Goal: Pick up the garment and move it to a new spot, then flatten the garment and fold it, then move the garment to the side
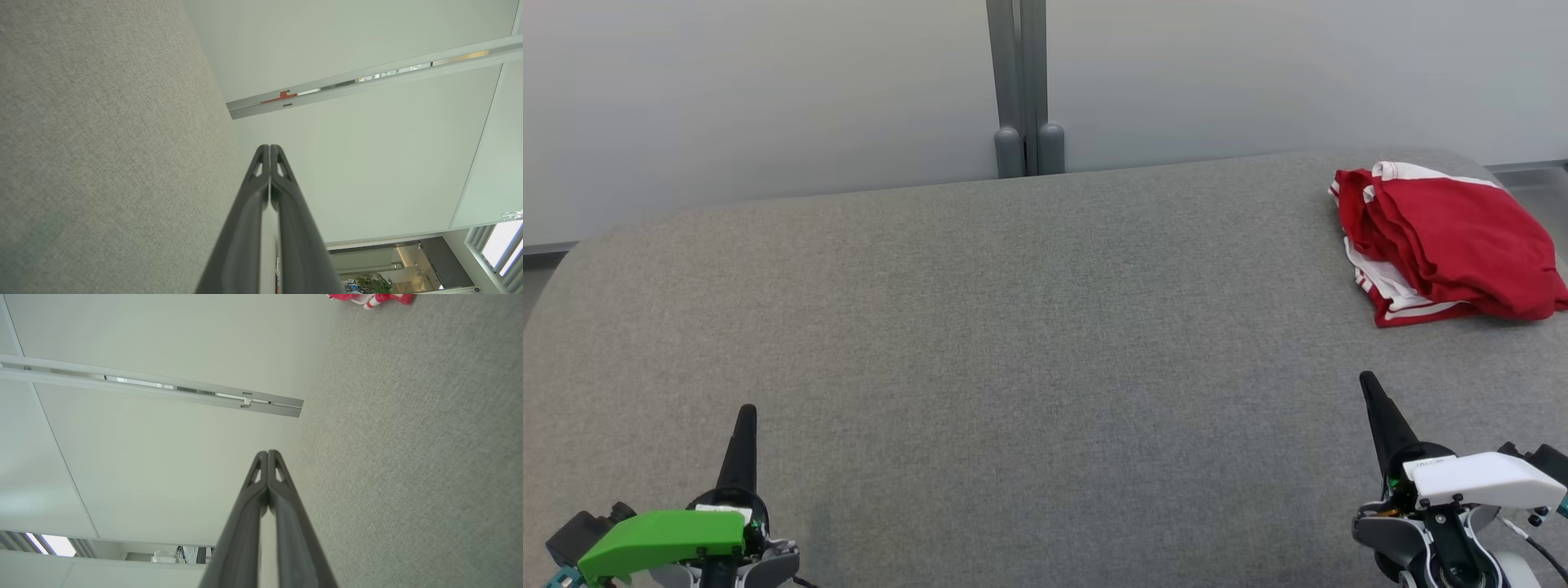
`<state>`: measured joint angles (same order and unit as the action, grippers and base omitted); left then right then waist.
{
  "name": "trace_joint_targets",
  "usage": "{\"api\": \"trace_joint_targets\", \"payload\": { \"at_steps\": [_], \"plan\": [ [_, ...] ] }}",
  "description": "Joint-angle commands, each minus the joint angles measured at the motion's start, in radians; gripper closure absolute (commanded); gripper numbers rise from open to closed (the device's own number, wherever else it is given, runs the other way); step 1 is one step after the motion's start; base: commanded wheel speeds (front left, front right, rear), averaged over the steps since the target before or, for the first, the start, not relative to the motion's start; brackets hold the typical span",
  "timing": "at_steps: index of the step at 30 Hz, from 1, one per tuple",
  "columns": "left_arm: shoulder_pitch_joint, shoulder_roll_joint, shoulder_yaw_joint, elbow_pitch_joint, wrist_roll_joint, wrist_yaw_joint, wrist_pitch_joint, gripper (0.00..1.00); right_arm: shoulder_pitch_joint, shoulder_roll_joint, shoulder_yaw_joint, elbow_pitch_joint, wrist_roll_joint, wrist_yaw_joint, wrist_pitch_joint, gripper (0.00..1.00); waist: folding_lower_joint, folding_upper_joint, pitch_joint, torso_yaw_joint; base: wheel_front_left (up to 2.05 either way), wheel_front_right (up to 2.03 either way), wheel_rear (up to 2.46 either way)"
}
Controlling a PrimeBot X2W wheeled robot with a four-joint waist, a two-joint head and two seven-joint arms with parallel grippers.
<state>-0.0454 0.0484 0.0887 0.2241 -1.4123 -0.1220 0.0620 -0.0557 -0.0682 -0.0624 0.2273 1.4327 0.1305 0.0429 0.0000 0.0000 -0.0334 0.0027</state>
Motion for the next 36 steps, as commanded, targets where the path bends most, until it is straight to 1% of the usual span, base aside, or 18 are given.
{"api": "trace_joint_targets", "payload": {
  "at_steps": [1, 26, 36],
  "plan": [
    [-0.025, 0.007, 0.005, -0.001, -0.022, -0.004, 0.007, 1.00, -0.021, -0.001, -0.005, 0.001, 0.025, 0.001, 0.008, 1.00, 0.0000, 0.0000, 0.002, 0.000, 0.00, 0.00, 0.00],
    [-0.076, 0.007, 0.027, 0.023, -0.205, -0.012, 0.053, 1.00, -0.058, 0.003, -0.033, 0.018, 0.202, 0.000, 0.057, 1.00, 0.0000, 0.0000, 0.036, -0.003, 0.00, 0.00, 0.00],
    [-0.072, 0.006, 0.027, 0.023, -0.202, -0.011, 0.054, 1.00, -0.056, 0.005, -0.035, 0.018, 0.196, 0.000, 0.061, 1.00, 0.0000, 0.0000, 0.036, -0.003, 0.00, 0.00, 0.00]
  ]
}}
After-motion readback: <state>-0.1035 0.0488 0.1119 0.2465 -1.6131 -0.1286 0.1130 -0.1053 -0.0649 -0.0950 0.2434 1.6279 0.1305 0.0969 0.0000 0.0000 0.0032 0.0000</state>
